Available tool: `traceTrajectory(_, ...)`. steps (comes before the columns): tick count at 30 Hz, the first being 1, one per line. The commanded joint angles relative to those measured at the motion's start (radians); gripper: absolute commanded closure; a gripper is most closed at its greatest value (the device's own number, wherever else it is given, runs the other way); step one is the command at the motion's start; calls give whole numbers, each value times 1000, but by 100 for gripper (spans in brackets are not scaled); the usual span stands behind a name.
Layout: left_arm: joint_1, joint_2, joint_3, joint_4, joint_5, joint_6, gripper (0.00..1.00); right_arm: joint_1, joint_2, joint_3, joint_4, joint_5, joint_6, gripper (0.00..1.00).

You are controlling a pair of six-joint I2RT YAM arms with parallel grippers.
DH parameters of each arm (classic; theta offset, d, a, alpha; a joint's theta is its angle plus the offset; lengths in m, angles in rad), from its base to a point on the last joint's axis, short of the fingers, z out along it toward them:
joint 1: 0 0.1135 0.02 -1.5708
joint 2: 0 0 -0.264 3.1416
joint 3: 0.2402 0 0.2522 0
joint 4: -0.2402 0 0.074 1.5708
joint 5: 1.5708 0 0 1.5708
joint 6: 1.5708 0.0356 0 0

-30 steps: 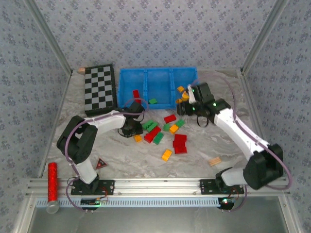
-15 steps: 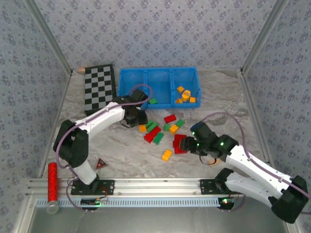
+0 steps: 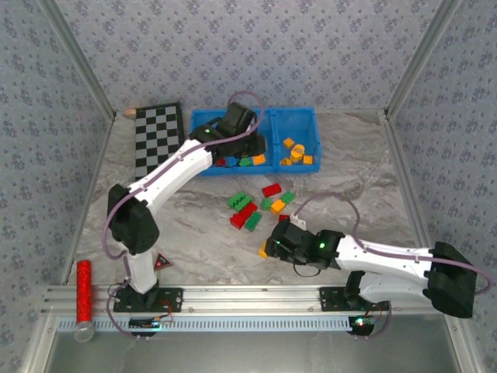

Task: Sort the legos into containers by color
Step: Place the lego in the container.

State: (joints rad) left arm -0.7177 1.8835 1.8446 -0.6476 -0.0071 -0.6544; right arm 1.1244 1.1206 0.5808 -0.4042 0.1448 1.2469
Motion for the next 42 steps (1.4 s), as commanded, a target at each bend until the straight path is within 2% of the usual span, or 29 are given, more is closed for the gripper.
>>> traceTrajectory(1, -23, 100, 98, 41, -27, 53, 72, 17, 49, 40, 78, 73, 20, 42)
traceTrajectory(6, -56, 233, 226, 92, -68, 96, 72, 32, 112, 49, 115, 79, 38, 40)
traceTrajectory(13, -80, 394, 409, 127, -59, 110, 72, 45, 163, 74, 89, 103, 44, 38)
traceTrajectory(20, -91, 571, 659, 71, -68, 122, 71, 46, 208, 92, 74, 102, 35, 37)
traceTrajectory(26, -91, 692, 804, 28, -76, 119, 68, 51, 253, 109, 82, 91, 25, 37)
traceTrajectory(33, -93, 727, 816, 50, -74, 105, 67, 50, 262, 115, 74, 90, 26, 36)
traceTrajectory(42, -91, 764, 822, 58, -79, 66, 58, 40, 283, 133, 37, 81, 22, 36)
